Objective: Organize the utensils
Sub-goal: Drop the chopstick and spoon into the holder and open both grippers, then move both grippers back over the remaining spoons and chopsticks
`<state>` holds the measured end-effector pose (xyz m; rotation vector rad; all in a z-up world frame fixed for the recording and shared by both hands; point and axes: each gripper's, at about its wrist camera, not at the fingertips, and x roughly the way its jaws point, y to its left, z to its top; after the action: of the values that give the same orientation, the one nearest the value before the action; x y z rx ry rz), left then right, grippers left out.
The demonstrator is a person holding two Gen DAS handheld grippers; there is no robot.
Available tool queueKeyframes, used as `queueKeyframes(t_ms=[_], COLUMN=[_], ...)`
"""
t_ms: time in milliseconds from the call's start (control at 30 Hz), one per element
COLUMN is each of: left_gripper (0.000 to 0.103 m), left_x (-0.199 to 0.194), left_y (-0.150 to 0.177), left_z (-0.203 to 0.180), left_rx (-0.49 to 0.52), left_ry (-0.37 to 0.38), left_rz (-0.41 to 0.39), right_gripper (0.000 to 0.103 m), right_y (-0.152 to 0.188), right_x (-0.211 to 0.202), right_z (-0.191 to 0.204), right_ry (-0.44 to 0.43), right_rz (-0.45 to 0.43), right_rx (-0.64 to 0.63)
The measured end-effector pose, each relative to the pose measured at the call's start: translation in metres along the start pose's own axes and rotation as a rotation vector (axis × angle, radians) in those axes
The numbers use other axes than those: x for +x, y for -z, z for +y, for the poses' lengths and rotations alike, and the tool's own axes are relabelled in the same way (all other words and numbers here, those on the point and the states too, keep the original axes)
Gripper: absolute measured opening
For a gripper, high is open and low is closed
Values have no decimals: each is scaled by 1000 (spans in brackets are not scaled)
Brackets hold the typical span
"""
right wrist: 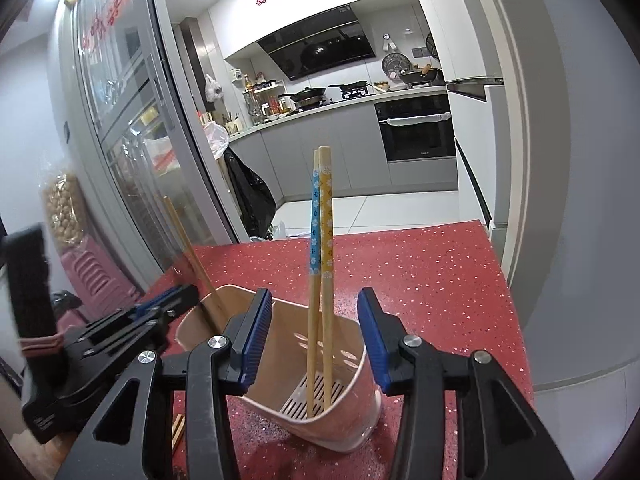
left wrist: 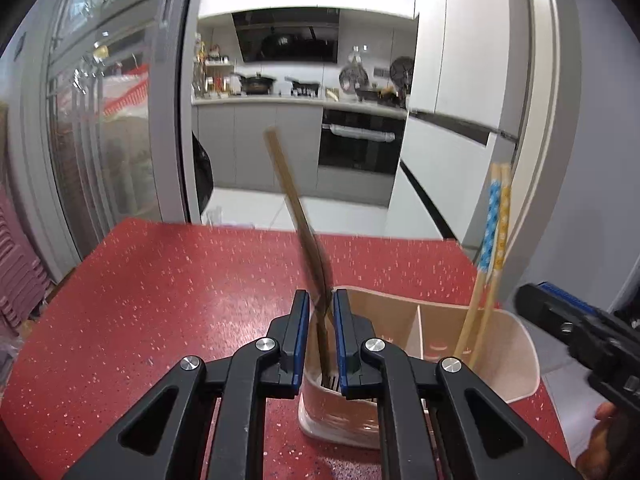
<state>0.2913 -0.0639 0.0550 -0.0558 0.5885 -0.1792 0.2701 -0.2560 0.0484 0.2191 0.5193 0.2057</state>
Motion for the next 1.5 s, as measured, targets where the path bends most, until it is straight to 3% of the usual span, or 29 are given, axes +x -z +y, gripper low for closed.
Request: queueKeyframes(t_ms=[300,500,533,567,600,667,733,800,933,1000,1300,1500], left_gripper=[37,38,45,63,103,103,103,103,103,103,103,103], left_x=[-19,-46,-50,-55,-59,-73,-85,-94,-106,-111,-113,-108], left_y=[-2,4,7,10,12,21,28,37,61,77,145,167], left_z=[10,16,19,21,24,29,32,36,48,56,93,101], left_rx=[-25,-17,-22,-27,-33,-48,-30,-22,-7,-5,-53,-54], left_ry=[-10,-17,-16,-14,-19,-50,-52,-64,-89,-120,-157,-168], left_rz=[-12,-33,-32,-29,-25,-58,-48,-33,48,87,290,374], right_gripper=[52,61,62,63,65,70,82,84,90,103,103,103], right_y=[3,13,16,19,21,27,33,40,54,64,113,150], right_x=[-24,-40,-42,-45,-47,-50,-55,-60,-64,-64,-49,-41], right_z=[-3,3,5,7,9,13,17,21,26,27,47,66], right_ry=[1,-13,-16,-18,-20,-26,-30,-26,-32,-28,15,30], right_rz=[-1,27,33,42,49,69,80,83,128,165,405,536], right_rx=[24,26,27,25,23,16,10,4,25,45,4,-50])
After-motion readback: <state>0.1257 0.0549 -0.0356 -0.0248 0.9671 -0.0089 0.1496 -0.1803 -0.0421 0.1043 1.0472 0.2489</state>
